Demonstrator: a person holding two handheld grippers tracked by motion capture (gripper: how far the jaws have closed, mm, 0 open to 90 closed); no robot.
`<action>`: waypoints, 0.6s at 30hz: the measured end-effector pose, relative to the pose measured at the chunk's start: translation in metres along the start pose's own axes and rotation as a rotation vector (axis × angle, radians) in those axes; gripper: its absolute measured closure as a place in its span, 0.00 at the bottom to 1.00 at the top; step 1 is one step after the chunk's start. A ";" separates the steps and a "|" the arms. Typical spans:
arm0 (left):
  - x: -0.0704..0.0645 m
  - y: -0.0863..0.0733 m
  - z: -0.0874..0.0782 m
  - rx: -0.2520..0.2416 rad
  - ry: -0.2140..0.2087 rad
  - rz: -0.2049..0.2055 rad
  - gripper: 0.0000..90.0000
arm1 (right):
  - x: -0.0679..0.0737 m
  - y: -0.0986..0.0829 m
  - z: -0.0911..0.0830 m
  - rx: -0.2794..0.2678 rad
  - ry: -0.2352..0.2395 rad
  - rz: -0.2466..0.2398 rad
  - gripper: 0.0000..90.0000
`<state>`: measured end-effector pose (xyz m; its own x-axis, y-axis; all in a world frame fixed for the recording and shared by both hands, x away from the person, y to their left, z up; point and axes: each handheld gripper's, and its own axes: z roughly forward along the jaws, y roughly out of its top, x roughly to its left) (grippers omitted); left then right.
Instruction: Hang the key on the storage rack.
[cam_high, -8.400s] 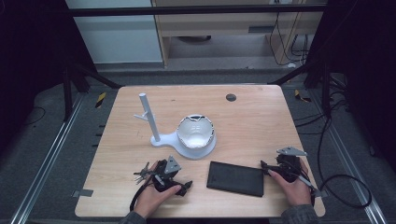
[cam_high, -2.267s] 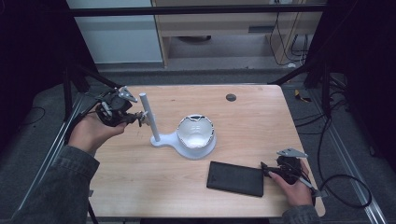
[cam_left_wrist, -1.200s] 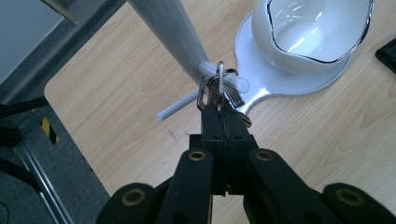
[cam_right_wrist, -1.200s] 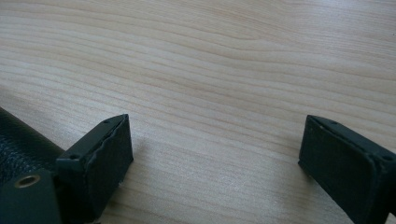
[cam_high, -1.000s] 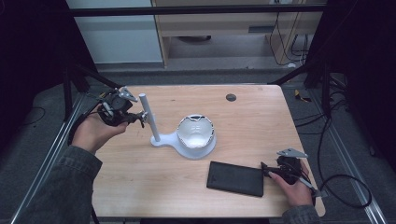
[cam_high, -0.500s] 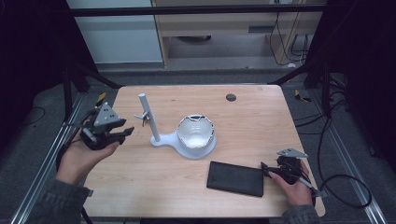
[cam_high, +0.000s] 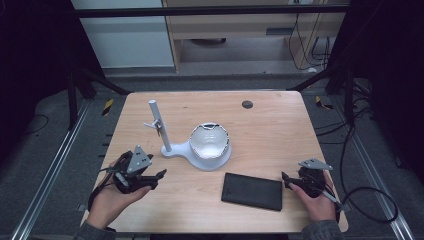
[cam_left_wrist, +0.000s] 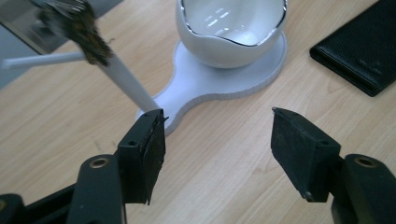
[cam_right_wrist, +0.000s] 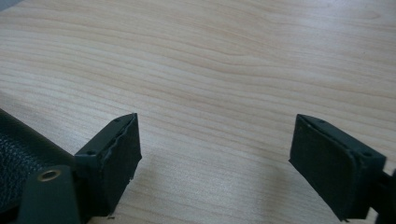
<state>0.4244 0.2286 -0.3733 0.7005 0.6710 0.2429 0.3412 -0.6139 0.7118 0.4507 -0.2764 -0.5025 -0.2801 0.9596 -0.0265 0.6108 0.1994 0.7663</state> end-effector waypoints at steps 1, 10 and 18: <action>-0.005 -0.002 0.008 0.001 -0.019 -0.008 0.38 | 0.000 0.000 -0.001 -0.003 -0.003 0.000 0.19; -0.024 -0.004 0.037 0.002 -0.125 -0.031 0.30 | 0.004 0.001 -0.010 -0.031 -0.019 -0.010 0.21; -0.045 0.004 0.060 0.018 -0.198 0.009 0.29 | 0.004 0.001 -0.012 -0.045 -0.013 -0.014 0.22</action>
<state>0.4316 0.1709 -0.4213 0.8124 0.5719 0.1137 0.3443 -0.6280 0.6979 0.4414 -0.2745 -0.4938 -0.2786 0.9593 -0.0450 0.5727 0.2036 0.7941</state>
